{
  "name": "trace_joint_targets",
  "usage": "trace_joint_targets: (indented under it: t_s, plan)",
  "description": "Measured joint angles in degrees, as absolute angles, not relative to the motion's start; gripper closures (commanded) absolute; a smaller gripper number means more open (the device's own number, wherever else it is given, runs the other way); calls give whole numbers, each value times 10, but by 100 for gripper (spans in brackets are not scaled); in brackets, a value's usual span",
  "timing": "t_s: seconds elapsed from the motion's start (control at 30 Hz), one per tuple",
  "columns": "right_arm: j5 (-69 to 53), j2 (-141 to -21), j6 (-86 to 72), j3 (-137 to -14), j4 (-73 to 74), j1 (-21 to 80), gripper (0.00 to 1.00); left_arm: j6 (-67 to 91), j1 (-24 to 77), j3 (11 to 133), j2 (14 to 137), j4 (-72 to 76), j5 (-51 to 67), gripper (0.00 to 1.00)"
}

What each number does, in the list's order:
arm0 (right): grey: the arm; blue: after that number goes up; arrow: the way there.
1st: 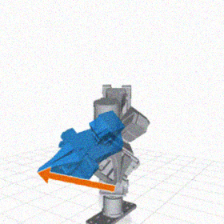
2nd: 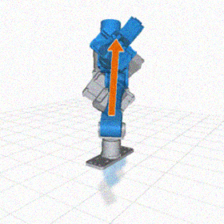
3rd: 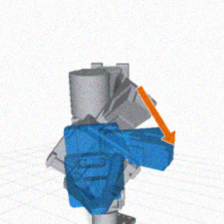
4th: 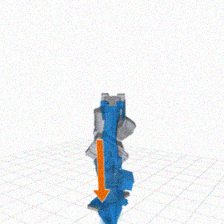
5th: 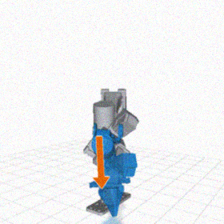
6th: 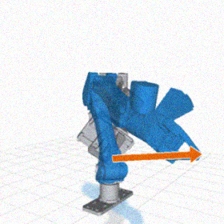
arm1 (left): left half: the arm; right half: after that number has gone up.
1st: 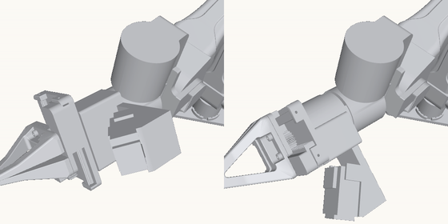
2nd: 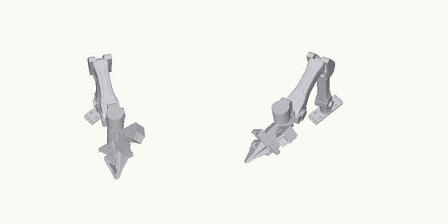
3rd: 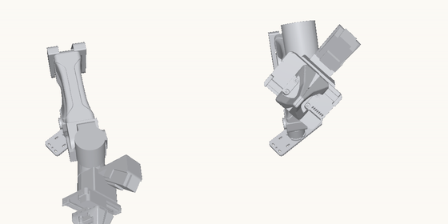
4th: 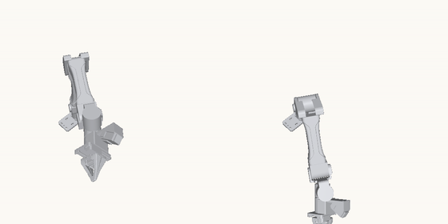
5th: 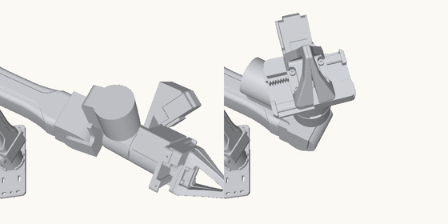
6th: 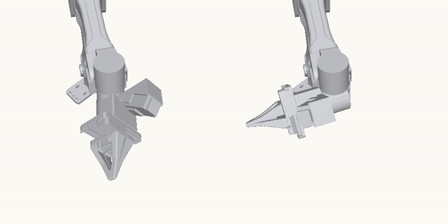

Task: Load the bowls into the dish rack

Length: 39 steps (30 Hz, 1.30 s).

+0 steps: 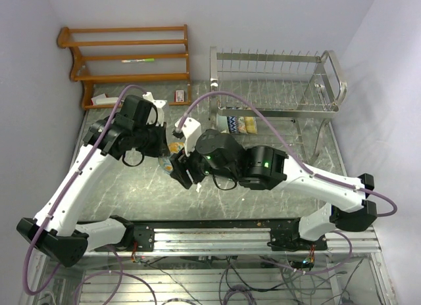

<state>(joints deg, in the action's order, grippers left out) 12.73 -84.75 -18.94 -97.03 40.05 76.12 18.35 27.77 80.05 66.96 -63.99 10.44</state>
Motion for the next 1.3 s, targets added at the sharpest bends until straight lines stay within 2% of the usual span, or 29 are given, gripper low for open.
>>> trace_joint_targets:
  t_s: [0.2,0.4,0.47,0.6,0.63,0.7,0.97,1.0,1.07,1.23,1.3]
  plan:
    - [125,-872,-149,-959,391,762,35,183,279,813,681,-642,137,93]
    - [130,-886,-126,-950,392,762,36,183,280,842,690,-646,154,93]
    - [139,-893,-121,-950,392,762,43,183,281,851,692,-649,159,93]
    - [157,-896,-114,-935,388,762,62,181,284,858,693,-656,164,93]
    - [156,-896,-112,-932,384,762,70,180,285,858,693,-658,163,93]
    - [156,-896,-104,-928,376,767,98,178,286,858,694,-658,164,93]
    - [135,-887,-80,-901,337,787,100,180,299,838,695,-651,175,93]
    - [133,-883,-85,-892,331,785,100,181,299,834,695,-648,174,89]
    - [129,-871,-95,-872,314,783,100,184,301,829,695,-643,169,71]
    - [114,-796,-181,-776,270,763,100,189,301,828,683,-610,149,16]
    - [127,-756,-220,-738,283,750,100,188,300,838,671,-607,134,6]
